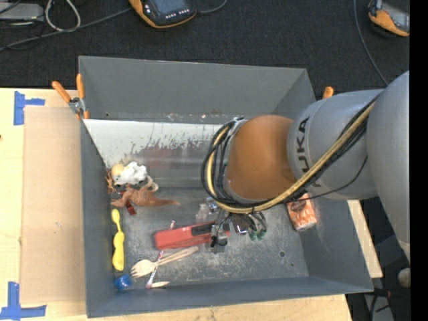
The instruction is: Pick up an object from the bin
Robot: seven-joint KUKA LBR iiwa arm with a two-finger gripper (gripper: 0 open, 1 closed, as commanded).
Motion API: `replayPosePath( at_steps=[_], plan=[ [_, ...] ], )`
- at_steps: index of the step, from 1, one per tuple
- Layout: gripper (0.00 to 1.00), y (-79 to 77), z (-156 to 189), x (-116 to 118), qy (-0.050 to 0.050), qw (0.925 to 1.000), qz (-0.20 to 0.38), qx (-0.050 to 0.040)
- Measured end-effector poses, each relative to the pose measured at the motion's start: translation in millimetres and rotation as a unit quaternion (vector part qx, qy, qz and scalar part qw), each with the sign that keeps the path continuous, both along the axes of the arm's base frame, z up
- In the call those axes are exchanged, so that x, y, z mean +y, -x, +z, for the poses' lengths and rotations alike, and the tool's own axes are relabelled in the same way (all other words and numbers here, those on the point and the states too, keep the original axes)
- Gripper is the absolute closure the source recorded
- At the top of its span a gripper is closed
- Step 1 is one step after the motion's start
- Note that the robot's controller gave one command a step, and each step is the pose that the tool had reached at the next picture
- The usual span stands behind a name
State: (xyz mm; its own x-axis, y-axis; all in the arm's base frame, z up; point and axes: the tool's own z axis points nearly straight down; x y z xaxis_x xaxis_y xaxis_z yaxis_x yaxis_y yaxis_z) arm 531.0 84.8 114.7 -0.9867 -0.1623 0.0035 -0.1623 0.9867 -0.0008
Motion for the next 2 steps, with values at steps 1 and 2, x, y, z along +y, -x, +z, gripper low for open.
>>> replayPosePath(
  at_steps=[1, 2],
  plan=[
    [1.0, -5.8, 45.1, 0.5, 0.001, 1.0, -0.001, 0.0028],
    [1.0, -0.9, 127.9, 0.8, 0.001, 0.9992, 0.039, 0.0073]
  ],
)
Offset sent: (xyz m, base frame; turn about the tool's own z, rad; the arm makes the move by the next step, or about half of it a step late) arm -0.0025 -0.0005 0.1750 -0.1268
